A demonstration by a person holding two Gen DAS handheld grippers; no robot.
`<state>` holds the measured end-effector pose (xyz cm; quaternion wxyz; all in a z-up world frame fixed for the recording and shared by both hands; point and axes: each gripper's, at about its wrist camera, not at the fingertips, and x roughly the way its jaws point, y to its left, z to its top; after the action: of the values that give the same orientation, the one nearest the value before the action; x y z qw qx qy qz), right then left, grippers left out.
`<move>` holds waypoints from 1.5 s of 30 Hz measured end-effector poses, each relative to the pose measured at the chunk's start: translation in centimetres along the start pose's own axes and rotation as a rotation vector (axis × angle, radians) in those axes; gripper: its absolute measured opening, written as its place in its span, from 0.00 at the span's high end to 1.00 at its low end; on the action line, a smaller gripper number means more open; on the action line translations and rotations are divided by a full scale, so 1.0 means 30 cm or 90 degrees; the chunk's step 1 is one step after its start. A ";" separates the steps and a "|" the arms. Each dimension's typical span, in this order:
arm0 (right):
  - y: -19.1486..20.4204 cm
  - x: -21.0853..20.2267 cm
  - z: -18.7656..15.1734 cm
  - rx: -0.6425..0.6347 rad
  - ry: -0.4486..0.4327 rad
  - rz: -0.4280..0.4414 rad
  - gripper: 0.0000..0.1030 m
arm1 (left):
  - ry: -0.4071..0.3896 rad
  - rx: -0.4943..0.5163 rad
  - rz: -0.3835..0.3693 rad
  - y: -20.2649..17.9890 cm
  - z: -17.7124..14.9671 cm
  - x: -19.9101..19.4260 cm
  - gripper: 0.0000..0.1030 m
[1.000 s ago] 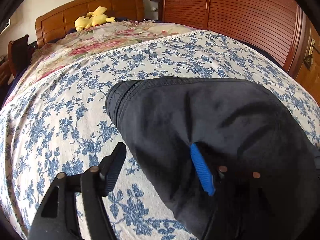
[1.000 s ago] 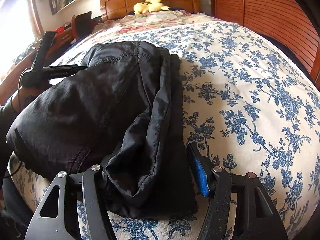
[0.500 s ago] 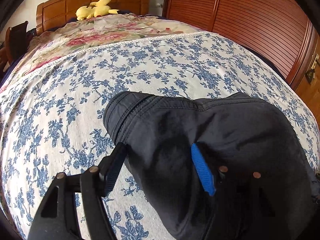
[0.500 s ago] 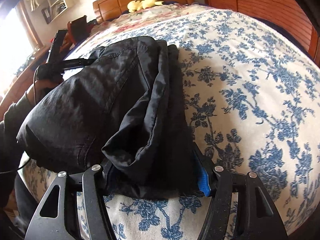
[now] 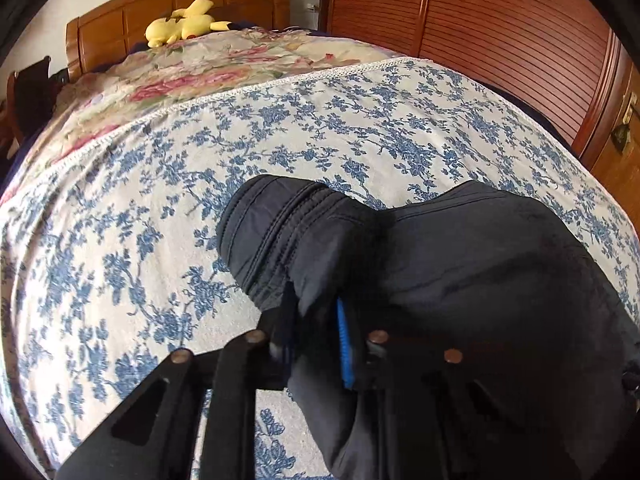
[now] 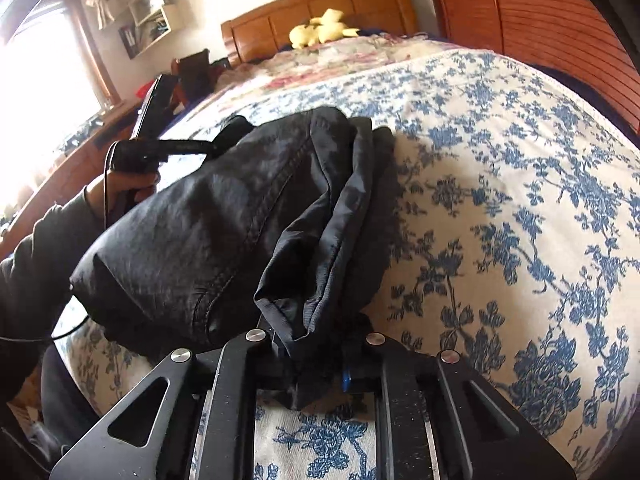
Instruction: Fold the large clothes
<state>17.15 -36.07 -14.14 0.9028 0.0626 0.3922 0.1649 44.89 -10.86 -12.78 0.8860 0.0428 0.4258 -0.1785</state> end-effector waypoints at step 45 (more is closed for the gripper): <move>-0.867 -0.793 -0.028 0.124 -0.141 -0.415 0.64 | -0.163 0.253 -0.156 -1.392 0.358 -0.127 0.88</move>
<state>7.83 -68.72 -4.67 0.9348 0.0372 0.3054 -0.1775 35.90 -51.20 0.14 0.8784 0.1413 0.2691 -0.3688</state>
